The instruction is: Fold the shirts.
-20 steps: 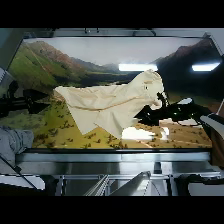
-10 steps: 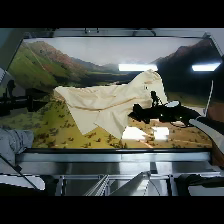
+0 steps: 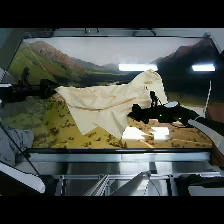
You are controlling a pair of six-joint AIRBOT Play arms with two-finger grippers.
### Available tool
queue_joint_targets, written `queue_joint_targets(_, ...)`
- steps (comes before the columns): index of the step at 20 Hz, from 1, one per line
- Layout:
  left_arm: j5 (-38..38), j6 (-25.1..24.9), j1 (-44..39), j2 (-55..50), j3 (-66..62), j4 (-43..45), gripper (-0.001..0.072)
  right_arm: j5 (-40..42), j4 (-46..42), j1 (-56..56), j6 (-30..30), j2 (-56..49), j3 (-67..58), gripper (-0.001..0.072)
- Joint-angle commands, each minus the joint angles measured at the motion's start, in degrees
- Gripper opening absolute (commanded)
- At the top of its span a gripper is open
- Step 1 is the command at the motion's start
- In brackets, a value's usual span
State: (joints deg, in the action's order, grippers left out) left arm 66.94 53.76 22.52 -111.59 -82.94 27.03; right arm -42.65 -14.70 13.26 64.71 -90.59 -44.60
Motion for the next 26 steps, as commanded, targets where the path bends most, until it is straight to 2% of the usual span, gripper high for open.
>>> queue_joint_targets(1,8.41,1.27,-1.64,-5.68,-6.93,-0.02,0.0004,-3.17,0.28,-0.20,-0.04,0.24,-0.07,0.0019)
queue_joint_targets(5,16.74,2.45,0.24,-0.24,-8.94,-0.68,0.0002,-11.54,0.46,-2.40,-0.48,8.52,-0.39,0.0018)
queue_joint_targets(7,20.65,2.38,1.64,6.86,-8.92,-3.19,0.0002,-14.97,1.14,-5.95,-1.31,18.51,-2.01,0.0018)
queue_joint_targets(10,24.02,2.27,3.67,20.44,-8.94,-10.69,0.0003,-16.06,8.44,-15.72,-7.45,37.35,-6.54,0.0018)
queue_joint_targets(13,23.19,2.14,5.86,37.29,-8.94,-17.79,0.0013,-12.81,8.92,-30.12,-9.64,54.75,-13.51,0.0017)
queue_joint_targets(17,17.94,4.24,12.31,59.98,-9.01,-18.60,0.0024,-12.70,8.96,-47.82,-9.77,68.91,-21.05,0.0019)
queue_joint_targets(19,15.41,4.42,18.88,68.24,-11.06,-18.80,0.0025,-12.44,8.79,-53.75,-13.22,71.10,-28.00,0.0018)
queue_joint_targets(21,15.02,4.37,24.72,69.79,-17.66,-19.28,0.0025,-12.50,6.67,-58.10,-13.77,68.37,-36.85,0.0018)
queue_joint_targets(23,16.63,4.42,24.37,65.09,-25.62,-19.12,0.0026,-14.47,8.72,-59.82,-13.77,62.64,-42.91,0.0018)
queue_joint_targets(26,21.24,7.43,19.74,52.50,-35.69,-18.56,0.0025,-19.91,14.64,-59.52,-13.70,52.72,-44.06,0.0017)
